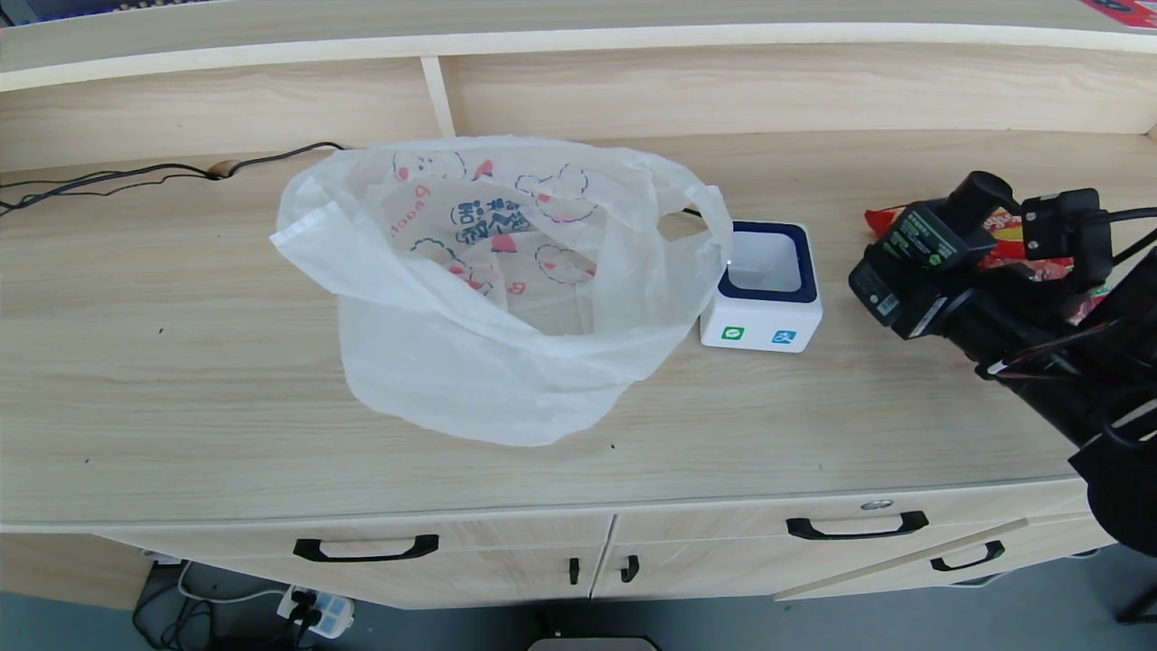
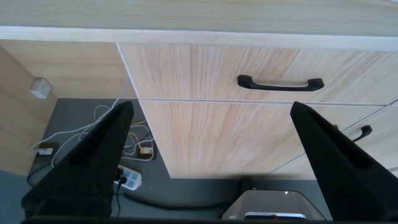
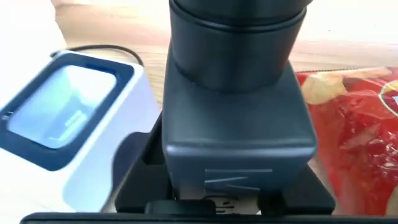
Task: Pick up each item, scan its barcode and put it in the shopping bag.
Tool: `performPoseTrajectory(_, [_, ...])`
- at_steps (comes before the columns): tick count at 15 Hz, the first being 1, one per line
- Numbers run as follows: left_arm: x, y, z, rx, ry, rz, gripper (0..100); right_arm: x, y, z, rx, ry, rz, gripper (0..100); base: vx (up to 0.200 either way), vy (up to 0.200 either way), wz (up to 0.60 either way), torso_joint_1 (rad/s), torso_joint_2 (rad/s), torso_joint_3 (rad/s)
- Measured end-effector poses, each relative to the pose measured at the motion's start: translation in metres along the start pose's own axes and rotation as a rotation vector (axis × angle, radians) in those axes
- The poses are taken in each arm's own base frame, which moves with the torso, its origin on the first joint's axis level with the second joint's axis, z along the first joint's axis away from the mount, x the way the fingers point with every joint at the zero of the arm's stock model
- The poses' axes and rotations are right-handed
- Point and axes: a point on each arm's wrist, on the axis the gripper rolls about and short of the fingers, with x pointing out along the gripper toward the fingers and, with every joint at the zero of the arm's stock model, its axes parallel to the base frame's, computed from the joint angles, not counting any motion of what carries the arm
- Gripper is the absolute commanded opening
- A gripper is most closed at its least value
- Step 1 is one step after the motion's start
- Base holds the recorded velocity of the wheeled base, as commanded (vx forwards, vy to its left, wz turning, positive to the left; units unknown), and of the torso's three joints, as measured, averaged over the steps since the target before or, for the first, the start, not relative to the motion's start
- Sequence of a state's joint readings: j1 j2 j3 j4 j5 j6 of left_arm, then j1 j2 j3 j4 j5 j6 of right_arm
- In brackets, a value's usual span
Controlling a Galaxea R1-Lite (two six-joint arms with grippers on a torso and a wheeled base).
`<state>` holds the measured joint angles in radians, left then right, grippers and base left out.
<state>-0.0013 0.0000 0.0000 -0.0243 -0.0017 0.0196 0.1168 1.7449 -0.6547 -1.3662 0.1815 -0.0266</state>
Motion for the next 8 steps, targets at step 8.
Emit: performPoseTrajectory(8, [0.0,0.0,0.0,0.002,0.001,0.0,100,-0.059,0.091,0.061,0.303,-0.122,0.317,0,0.0,0.0,0.0,0.0,0.0,0.0])
